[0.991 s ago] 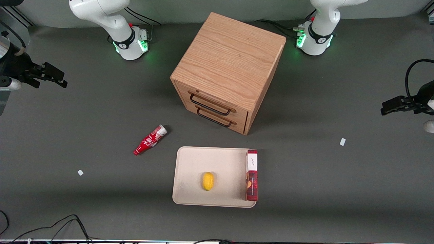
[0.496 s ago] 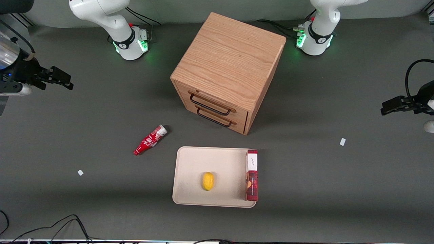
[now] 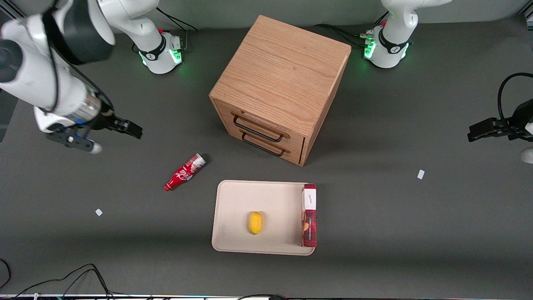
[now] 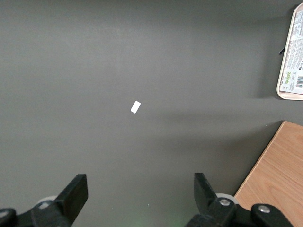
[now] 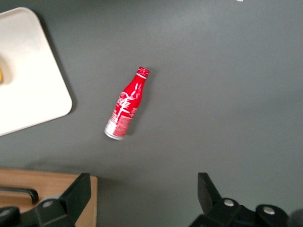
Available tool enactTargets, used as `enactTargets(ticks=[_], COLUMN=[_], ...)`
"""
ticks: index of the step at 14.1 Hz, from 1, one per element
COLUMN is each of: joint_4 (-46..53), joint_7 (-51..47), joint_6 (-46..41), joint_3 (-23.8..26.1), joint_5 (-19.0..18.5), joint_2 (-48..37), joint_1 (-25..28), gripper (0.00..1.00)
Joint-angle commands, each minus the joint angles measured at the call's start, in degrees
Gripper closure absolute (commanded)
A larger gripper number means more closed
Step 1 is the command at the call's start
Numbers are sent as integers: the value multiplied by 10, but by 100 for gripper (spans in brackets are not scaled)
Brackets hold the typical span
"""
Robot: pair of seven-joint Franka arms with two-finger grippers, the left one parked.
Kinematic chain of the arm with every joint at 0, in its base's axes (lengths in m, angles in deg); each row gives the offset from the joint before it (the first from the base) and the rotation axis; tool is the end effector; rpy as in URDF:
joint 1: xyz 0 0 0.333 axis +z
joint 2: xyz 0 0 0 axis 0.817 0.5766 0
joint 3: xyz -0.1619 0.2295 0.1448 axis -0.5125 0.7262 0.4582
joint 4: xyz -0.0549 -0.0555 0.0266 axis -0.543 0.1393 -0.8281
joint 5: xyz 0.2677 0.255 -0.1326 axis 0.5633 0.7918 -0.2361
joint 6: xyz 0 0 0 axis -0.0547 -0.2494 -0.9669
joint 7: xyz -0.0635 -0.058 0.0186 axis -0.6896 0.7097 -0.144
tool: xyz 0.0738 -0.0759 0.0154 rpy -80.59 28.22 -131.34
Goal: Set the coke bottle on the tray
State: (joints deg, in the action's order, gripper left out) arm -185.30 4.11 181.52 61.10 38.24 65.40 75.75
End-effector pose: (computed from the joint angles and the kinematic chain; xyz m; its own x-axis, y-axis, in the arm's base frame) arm 0.5505 0.1334 0.4893 0.9132 -0.4012 -0.0717 -0.3991 -0.9160 0.0414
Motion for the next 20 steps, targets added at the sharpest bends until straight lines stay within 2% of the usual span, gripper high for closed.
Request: enactTargets(ticks=[1,6,13,16,17,20], joint_4=[-50,-133,-153,-154,-154,-153], joint_7=[-102,-198,-214,-217,-217,-217], joint_6=[101,292,439,472,473,473], joint_3=[22,41,42,43,43,46], joint_5=[11,11,11,11,11,11], joint_2=[41,131,230,254,255,255], joint_1=[0,0,0,-1,-1,-2], gripper=[0,0,0,0,2,31])
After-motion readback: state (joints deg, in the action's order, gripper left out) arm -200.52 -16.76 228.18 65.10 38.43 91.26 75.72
